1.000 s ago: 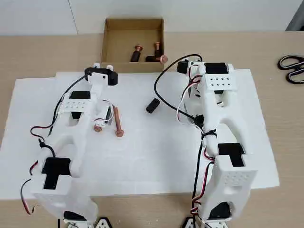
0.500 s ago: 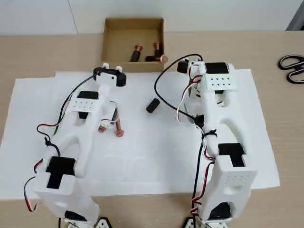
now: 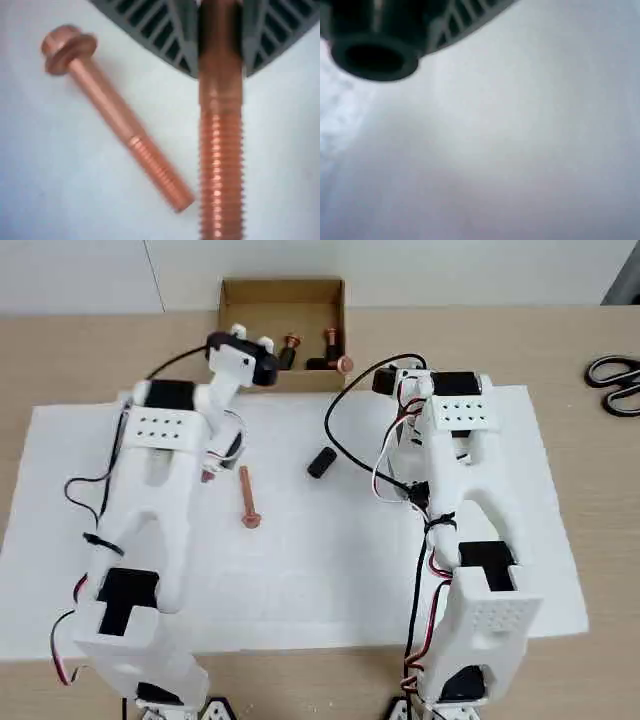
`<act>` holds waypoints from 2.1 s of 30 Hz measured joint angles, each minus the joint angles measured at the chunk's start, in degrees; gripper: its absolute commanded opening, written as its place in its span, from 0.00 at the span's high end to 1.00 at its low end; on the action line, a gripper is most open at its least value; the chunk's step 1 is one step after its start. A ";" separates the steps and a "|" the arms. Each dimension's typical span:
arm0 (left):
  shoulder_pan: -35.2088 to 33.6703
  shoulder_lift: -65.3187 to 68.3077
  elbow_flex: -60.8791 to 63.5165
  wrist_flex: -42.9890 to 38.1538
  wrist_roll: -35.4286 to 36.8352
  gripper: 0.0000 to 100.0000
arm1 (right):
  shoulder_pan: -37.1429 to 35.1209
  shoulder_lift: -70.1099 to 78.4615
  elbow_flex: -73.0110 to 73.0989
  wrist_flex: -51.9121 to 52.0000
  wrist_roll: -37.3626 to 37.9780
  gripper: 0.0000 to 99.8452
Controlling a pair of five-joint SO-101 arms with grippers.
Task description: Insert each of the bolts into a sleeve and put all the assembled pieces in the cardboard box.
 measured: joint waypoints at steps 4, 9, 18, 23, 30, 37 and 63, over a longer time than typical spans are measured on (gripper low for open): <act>-1.93 0.00 -6.33 6.68 -7.12 0.99 | 0.00 0.00 0.00 0.00 0.00 0.99; -1.93 -0.09 -13.19 11.52 -16.44 0.99 | 0.00 0.00 0.00 0.00 0.00 0.99; -0.44 -20.31 -13.36 11.96 -24.18 0.99 | 0.00 0.00 0.00 0.00 0.00 0.99; 2.11 -36.22 -7.12 11.96 -24.26 0.99 | 0.00 0.00 0.00 0.00 0.00 0.99; 3.34 -44.92 16.62 9.14 -34.29 0.99 | 0.00 0.00 0.00 0.00 0.00 0.99; 3.34 -40.35 33.76 -7.47 -52.40 0.99 | 0.00 0.00 0.00 0.00 0.00 0.99; -5.98 -11.43 38.42 -34.81 -56.88 0.99 | 0.00 0.00 0.00 1.05 0.00 0.99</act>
